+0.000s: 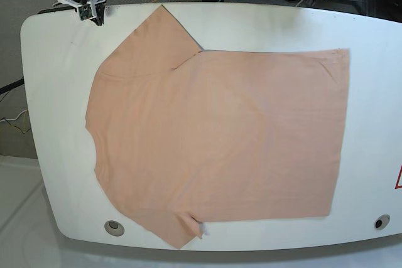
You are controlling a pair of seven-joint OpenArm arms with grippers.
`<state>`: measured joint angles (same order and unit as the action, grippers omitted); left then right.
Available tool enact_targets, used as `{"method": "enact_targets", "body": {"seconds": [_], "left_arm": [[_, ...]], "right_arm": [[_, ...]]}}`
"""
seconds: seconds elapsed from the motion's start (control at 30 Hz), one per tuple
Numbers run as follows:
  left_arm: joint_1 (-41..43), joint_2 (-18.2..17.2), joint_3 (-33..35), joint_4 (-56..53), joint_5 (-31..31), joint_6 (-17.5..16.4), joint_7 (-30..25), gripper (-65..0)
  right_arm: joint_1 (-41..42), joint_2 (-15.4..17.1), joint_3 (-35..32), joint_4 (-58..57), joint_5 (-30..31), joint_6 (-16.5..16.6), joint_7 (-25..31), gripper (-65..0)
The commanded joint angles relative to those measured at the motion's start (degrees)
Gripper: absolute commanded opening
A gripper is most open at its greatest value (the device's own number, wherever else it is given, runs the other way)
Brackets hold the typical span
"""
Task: Fold the T-shirt properly
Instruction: 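Lower both grippers toward the shirt's collar-side corners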
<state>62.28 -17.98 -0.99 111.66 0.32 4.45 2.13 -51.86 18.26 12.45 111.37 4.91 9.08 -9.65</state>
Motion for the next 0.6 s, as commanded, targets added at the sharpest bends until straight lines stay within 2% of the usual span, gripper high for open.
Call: {"method": "enact_targets", "body": {"seconds": [0.0,0.23,0.57], "left_arm": [[1.9,-0.1,-1.9,3.1,-0.9,-0.5,-1.1,-65.0],[2.2,0.1,-6.2,7.2,-2.0,-0.5,-1.1,-65.0],[-0.8,0.3,-10.3,10.5,-4.6,-0.1,-0.3,-65.0]], "right_arm": [[-2.0,0.1,0.1,2.5,0.3,0.6,0.3,-65.0],[-2.3,0.0,0.6,6.2,1.6,1.3,-0.3,-65.0],[1.4,0.0,1.4,10.8,10.2,1.6,-5.6,-65.0]]}}
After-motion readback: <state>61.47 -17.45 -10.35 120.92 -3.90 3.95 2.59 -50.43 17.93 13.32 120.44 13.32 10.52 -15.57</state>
